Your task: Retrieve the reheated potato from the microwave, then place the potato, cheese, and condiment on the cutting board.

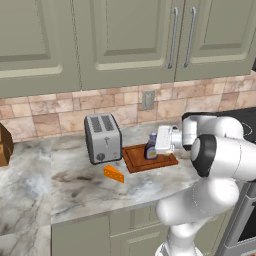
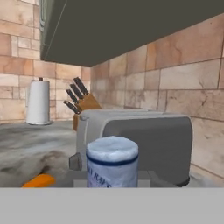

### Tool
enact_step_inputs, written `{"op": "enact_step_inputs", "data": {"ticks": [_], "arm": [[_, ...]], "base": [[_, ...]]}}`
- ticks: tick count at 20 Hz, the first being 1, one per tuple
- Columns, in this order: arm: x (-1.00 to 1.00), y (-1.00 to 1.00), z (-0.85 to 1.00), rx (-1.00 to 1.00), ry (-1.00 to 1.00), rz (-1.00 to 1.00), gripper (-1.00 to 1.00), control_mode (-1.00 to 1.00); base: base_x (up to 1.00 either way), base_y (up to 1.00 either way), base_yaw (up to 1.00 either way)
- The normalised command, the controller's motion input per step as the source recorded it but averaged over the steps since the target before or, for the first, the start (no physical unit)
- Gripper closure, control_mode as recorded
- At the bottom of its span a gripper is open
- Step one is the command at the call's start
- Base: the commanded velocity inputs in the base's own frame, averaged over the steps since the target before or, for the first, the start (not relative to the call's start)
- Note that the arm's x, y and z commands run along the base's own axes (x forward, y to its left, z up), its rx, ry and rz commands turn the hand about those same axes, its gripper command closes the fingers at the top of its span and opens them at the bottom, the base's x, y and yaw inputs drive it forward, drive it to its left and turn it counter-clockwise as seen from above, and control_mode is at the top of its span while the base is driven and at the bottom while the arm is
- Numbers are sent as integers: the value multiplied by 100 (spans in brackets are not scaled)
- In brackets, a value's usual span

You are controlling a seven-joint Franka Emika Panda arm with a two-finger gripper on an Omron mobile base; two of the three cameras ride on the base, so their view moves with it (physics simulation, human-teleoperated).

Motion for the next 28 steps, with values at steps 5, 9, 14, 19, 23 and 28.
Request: {"op": "enact_step_inputs", "data": {"ticks": [5,9,14,19,23,28], "arm": [[6,0,0,-7,-7,1,100,-100],[5,0,-9,-13,-4,2,100,-100],[5,0,-12,-2,0,1,100,-100],[1,0,-12,1,0,0,100,-100],[1,0,-15,3,0,1,100,-100],[11,0,-16,0,0,1,100,-100]], "base": [[0,0,0],[0,0,0],[0,0,0],[0,0,0],[0,0,0],[0,0,0]]}}
